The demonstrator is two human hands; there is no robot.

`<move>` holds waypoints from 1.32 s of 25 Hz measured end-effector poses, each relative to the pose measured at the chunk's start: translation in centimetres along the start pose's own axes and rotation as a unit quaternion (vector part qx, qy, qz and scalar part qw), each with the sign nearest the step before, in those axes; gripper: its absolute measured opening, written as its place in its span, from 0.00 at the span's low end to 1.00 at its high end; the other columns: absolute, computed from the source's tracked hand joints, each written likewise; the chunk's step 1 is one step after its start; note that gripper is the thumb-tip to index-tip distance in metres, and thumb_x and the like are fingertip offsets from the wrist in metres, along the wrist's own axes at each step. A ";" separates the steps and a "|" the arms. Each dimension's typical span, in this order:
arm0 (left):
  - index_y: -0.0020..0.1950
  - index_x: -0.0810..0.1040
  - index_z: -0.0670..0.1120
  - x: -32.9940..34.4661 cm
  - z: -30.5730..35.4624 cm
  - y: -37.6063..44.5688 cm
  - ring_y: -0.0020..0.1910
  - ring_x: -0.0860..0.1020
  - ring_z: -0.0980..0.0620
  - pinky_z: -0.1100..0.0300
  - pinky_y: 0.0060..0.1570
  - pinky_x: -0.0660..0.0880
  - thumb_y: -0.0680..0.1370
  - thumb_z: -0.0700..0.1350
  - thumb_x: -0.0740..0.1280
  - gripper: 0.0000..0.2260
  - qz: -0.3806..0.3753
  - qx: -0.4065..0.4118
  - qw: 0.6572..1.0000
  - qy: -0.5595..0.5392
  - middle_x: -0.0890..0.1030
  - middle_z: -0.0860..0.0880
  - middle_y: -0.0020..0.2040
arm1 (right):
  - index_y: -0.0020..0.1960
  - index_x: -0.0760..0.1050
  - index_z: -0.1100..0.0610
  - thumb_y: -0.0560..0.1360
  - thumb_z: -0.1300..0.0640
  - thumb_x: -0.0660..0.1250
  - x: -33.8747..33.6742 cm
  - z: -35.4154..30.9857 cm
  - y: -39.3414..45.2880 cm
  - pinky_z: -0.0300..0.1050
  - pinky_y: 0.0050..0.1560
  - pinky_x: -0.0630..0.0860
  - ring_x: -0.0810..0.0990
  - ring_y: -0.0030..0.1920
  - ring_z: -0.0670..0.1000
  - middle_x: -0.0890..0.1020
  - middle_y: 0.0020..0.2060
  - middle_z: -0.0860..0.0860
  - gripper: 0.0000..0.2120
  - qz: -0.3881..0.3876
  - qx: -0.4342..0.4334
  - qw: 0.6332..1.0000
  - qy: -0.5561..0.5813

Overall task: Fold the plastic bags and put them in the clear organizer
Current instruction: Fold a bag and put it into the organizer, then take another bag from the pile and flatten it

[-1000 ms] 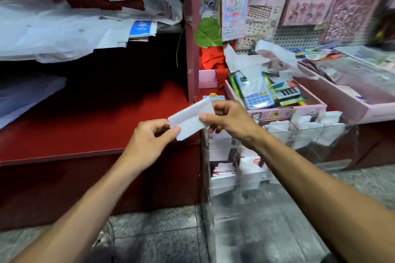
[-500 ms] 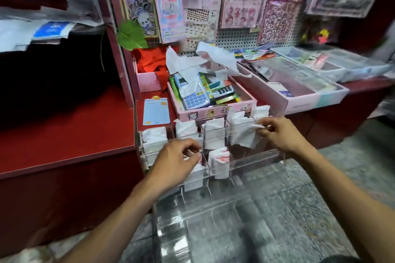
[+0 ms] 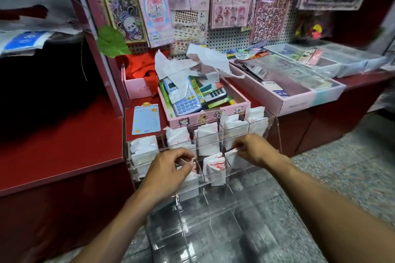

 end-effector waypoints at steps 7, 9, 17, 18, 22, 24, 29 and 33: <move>0.50 0.83 0.52 -3.2 0.5 0.1 0.42 0.78 0.61 0.72 0.42 0.73 0.76 0.40 0.70 0.07 0.063 -0.028 0.996 -0.049 0.82 0.55 0.42 | 0.53 0.80 0.51 0.73 0.56 0.64 -6.8 -2.1 -3.0 0.47 0.48 0.79 0.82 0.45 0.54 0.86 0.46 0.51 0.11 0.127 0.052 0.990 0.023; 0.50 0.83 0.50 -4.9 0.8 0.2 0.42 0.78 0.62 0.75 0.40 0.71 0.76 0.37 0.70 0.09 0.105 -0.023 0.993 -0.058 0.83 0.56 0.43 | 0.56 0.79 0.52 0.74 0.56 0.64 -9.0 -5.5 -3.5 0.48 0.48 0.79 0.82 0.44 0.53 0.86 0.47 0.50 0.12 0.174 0.018 0.981 0.084; 0.52 0.83 0.49 -12.2 -1.7 -1.8 0.50 0.78 0.58 0.65 0.54 0.73 0.74 0.36 0.69 0.11 0.219 -0.046 0.974 -0.025 0.82 0.57 0.48 | 0.75 0.65 0.51 0.81 0.48 0.59 -7.6 -17.7 1.6 0.54 0.70 0.62 0.63 0.72 0.61 0.70 0.71 0.60 0.23 0.221 -0.028 0.974 0.032; 0.53 0.82 0.49 -13.2 -2.1 -1.9 0.53 0.77 0.53 0.59 0.58 0.73 0.74 0.37 0.69 0.11 0.228 -0.044 0.973 0.006 0.82 0.55 0.51 | 0.76 0.62 0.50 0.82 0.46 0.56 -7.0 -18.3 2.4 0.55 0.74 0.56 0.57 0.76 0.61 0.64 0.74 0.62 0.24 0.207 -0.012 0.978 -0.001; 0.59 0.79 0.52 -16.8 -4.3 -2.7 0.58 0.73 0.48 0.52 0.60 0.68 0.75 0.42 0.69 0.13 0.212 -0.066 0.957 0.185 0.79 0.55 0.59 | 0.78 0.57 0.47 0.82 0.39 0.48 -4.4 -19.1 5.5 0.60 0.77 0.42 0.44 0.78 0.63 0.52 0.78 0.64 0.27 0.155 0.051 0.986 -0.032; 0.61 0.78 0.53 -18.0 -5.1 -3.2 0.61 0.71 0.50 0.53 0.60 0.66 0.76 0.44 0.68 0.14 0.202 -0.081 0.953 0.212 0.77 0.57 0.62 | 0.77 0.59 0.50 0.81 0.38 0.49 -3.5 -19.0 6.6 0.62 0.76 0.40 0.43 0.78 0.64 0.51 0.79 0.62 0.28 0.136 0.072 0.987 -0.036; 0.62 0.77 0.53 -19.0 -5.6 -3.2 0.62 0.70 0.51 0.55 0.61 0.64 0.78 0.45 0.67 0.14 0.198 -0.082 0.954 0.210 0.76 0.57 0.63 | 0.77 0.58 0.56 0.79 0.39 0.55 -3.5 -18.9 7.7 0.61 0.77 0.42 0.43 0.78 0.64 0.51 0.79 0.59 0.32 0.139 0.094 0.986 -0.013; 0.61 0.78 0.53 -19.0 -5.7 -3.2 0.60 0.71 0.50 0.54 0.60 0.66 0.77 0.44 0.68 0.13 0.205 -0.076 0.956 0.194 0.77 0.57 0.62 | 0.77 0.57 0.61 0.77 0.42 0.60 -3.7 -19.4 7.1 0.57 0.78 0.46 0.49 0.78 0.62 0.58 0.78 0.57 0.36 0.169 0.051 0.984 0.012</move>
Point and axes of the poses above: each hand's wrist, its own y-axis towards the middle knuckle, its own x-axis out of the palm, z = x × y, the point moved 10 cm from there along y, towards the middle knuckle
